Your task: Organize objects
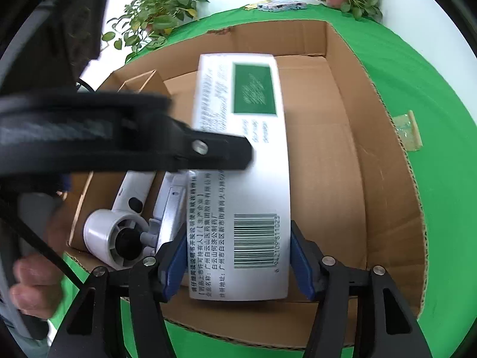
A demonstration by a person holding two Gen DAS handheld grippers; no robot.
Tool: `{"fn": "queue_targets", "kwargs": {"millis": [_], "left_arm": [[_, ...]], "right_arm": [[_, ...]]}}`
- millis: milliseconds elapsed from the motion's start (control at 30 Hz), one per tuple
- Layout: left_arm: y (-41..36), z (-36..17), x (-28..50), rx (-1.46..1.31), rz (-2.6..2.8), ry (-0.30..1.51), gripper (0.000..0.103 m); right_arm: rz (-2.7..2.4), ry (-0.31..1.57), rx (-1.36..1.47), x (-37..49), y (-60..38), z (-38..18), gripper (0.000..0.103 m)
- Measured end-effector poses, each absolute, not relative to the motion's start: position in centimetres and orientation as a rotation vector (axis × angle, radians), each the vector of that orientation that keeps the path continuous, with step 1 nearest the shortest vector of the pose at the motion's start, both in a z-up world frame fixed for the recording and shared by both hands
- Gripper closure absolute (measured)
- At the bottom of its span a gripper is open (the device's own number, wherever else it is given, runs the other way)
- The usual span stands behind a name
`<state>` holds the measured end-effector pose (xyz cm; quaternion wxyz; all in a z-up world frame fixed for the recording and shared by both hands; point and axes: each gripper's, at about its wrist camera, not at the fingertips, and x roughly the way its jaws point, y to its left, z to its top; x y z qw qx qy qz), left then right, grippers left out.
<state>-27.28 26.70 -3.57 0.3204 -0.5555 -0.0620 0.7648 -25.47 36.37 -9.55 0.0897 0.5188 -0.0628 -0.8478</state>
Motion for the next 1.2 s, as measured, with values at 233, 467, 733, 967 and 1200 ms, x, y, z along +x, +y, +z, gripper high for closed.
{"fn": "queue_targets", "kwargs": {"millis": [233, 467, 733, 967, 1200], "left_arm": [[22.5, 1.7, -23.4, -1.267, 2.163, -0.099, 0.054], [17.2, 4.0, -22.3, -1.129, 2.359, -0.129, 0.054], [10.1, 5.0, -17.2, -0.933, 2.696, 0.045, 0.038], [9.6, 0.7, -15.5, -0.882, 2.826, 0.14, 0.023], [11.3, -2.1, -15.1, -0.803, 2.926, 0.196, 0.022]], "right_arm": [[-2.567, -0.131, 1.598, -25.0, 35.6, -9.8, 0.045], [-2.586, -0.072, 1.711, -25.1, 34.9, -10.0, 0.041], [-2.701, -0.046, 1.456, -23.4, 34.7, -7.6, 0.031], [-2.895, -0.028, 1.012, -17.9, 31.6, -4.6, 0.002], [-2.998, 0.025, 0.959, -18.1, 29.2, -7.4, 0.002]]}}
